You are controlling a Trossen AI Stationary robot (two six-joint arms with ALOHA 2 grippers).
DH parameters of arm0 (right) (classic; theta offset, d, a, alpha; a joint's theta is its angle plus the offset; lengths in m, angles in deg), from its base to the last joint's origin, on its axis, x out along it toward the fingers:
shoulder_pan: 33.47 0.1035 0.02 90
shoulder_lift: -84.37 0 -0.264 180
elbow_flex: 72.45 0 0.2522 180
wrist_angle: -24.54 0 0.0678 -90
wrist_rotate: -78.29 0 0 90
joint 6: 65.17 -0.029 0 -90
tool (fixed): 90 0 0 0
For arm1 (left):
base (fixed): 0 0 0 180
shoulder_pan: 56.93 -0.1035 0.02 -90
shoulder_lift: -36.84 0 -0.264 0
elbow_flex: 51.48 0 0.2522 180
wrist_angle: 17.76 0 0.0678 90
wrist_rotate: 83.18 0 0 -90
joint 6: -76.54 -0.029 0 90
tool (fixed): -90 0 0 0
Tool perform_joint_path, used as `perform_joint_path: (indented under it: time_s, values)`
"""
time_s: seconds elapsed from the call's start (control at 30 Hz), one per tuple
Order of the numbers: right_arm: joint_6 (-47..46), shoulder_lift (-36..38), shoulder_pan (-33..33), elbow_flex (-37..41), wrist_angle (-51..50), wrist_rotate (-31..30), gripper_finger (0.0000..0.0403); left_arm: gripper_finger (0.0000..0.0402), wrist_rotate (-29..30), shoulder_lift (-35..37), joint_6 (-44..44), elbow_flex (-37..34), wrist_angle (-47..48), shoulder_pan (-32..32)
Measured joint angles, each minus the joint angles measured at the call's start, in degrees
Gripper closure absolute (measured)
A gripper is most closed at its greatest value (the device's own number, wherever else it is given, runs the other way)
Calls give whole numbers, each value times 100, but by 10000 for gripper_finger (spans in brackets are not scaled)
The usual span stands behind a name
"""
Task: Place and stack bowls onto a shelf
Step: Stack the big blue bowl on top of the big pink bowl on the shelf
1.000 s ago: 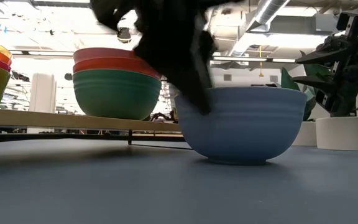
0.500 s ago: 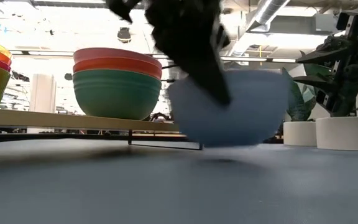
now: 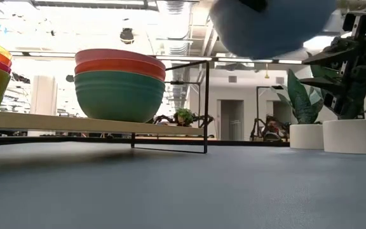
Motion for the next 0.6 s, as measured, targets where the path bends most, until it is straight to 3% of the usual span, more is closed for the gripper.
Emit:
perform_joint_path:
  time_s: [0.13, 0.33, 0.5, 0.6]
  values:
    - [2, 0, -7, 0, -2, -2, 214, 401, 703, 0, 248, 761, 1178, -9]
    - [60, -2, -7, 0, 0, -8, 214, 401, 937, 49, 2227, 2025, 3689, -64]
    - [153, -18, -15, 0, 14, -123, 214, 401, 806, 799, 3724, 1463, 4622, -74]
    - [168, -35, -17, 2, 15, -140, 214, 402, 783, 1282, 4414, 1054, 4499, -74]
